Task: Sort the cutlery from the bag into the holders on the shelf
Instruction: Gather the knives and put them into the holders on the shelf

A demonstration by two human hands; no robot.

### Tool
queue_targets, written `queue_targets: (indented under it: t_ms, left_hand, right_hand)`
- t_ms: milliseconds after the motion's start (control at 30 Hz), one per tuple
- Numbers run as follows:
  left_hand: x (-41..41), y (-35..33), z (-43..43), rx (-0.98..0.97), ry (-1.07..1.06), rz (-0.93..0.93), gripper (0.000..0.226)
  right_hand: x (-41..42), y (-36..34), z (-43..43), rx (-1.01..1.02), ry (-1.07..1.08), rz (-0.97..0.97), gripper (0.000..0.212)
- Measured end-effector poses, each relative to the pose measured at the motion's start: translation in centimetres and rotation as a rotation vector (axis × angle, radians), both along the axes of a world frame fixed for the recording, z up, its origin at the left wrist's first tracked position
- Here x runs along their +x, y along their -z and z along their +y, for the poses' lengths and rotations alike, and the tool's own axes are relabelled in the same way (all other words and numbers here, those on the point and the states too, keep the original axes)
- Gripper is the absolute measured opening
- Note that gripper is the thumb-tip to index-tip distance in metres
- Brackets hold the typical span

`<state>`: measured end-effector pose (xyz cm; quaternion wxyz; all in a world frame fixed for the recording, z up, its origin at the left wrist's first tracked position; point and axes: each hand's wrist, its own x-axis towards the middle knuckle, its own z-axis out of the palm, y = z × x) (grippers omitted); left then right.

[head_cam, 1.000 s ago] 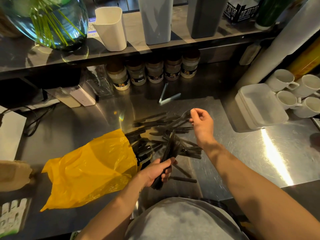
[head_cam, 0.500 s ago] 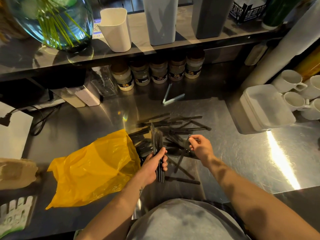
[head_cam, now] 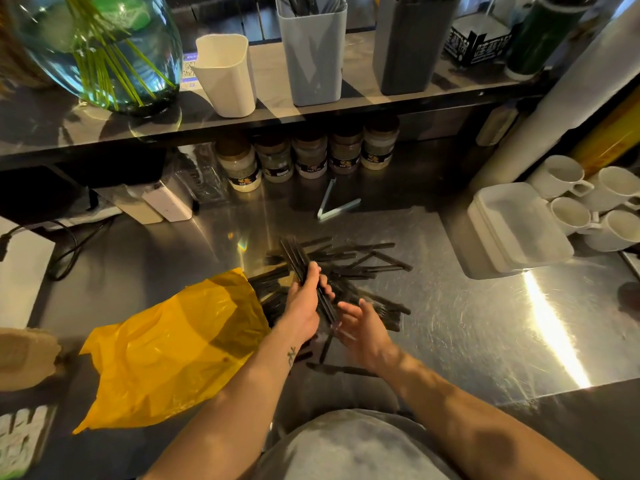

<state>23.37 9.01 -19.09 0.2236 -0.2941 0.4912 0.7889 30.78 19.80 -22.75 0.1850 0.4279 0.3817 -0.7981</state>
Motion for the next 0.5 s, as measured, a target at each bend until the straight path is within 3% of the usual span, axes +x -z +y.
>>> queue_targets:
  t_ms: [133, 200, 267, 333, 400, 433, 500]
  left_hand:
    - [0.1, -1.2, 2.4, -0.089, -0.008, 0.05, 0.021]
    - [1.2, -1.7, 3.5, -0.151, 0.022, 0.068, 0.023]
    - [2.0, -1.9, 4.2, -0.234, 0.049, 0.111, 0.023]
    - [1.9, -2.2, 4.3, -0.297, 0.076, 0.16, 0.025]
    - [1.3, -2.6, 4.1, -0.345, 0.111, 0.16, 0.03]
    - [0.9, -3.0, 4.1, -0.352, 0.12, 0.158, 0.032]
    - [0.6, -3.8, 3.9, -0.366, 0.155, 0.136, 0.035]
  right_hand:
    - [-0.8, -1.7, -2.2, -0.295, 0.157, 0.029, 0.07]
    - [-2.4, -3.7, -2.8, -0.245, 0.126, 0.109, 0.07]
    - [-3.4, -4.5, -2.5, 0.088, -0.02, 0.226, 0.082]
    - [-3.6, -4.3, -2.0, 0.224, -0.098, 0.358, 0.079]
    - [-3.8, -5.4, -1.9, 0.059, 0.045, 0.223, 0.056]
    - [-4.0, -6.5, -1.7, -0.117, 0.139, 0.138, 0.048]
    - [-3.3, -7.7, -1.4, 0.1, -0.063, 0.135, 0.051]
